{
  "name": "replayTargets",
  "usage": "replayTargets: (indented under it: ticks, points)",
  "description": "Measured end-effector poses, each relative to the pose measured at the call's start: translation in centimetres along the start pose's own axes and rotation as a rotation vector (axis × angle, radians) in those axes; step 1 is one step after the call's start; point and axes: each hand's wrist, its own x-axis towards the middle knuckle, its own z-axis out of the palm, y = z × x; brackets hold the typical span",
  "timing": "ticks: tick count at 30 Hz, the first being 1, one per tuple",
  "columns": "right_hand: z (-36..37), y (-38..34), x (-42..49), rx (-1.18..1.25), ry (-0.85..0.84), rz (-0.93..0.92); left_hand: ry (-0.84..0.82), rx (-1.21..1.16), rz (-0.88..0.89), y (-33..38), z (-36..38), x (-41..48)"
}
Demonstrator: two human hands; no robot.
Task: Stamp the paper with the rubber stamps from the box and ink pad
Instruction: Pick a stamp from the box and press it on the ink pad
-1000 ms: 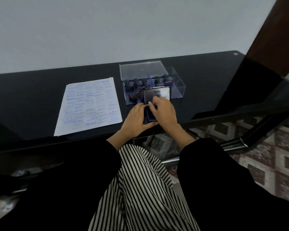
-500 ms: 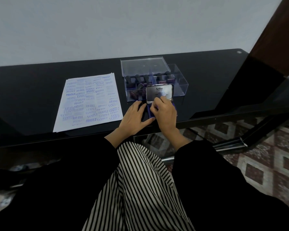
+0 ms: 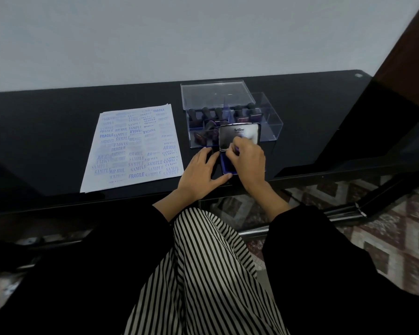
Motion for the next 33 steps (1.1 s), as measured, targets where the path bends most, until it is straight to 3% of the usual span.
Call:
replayTargets:
  ticks: [6,9,15,17,22,26,33]
  points:
    - [0.5,0.6,-2.0,-0.072,0.166,-0.165,0.027,-0.004,0.008,-0.2,0.3,0.1]
    - [0.6,0.5,-1.6,-0.064,0.156,-0.163,0.029,-0.008,0.007,-0.3,0.4,0.1]
    - [0.3,-0.1,2.1,-0.067,-0.258,0.152,0.015,-0.008,0.002,-0.2,0.3,0.0]
    - [0.2,0.0,2.6,-0.043,-0.275,0.176,0.010,-0.001,-0.002,-0.3,0.2,0.1]
    - [0.4,-0.1,1.5,-0.050,-0.179,0.132,0.019,-0.004,0.002,-0.3,0.3,0.0]
    - [0.7,0.4,-0.5,-0.034,0.013,-0.059,0.026,-0.014,-0.004,-0.3,0.3,0.1]
    - [0.7,0.8,-2.1,-0.011,0.164,-0.215,0.031,-0.021,0.003,-0.3,0.4,0.1]
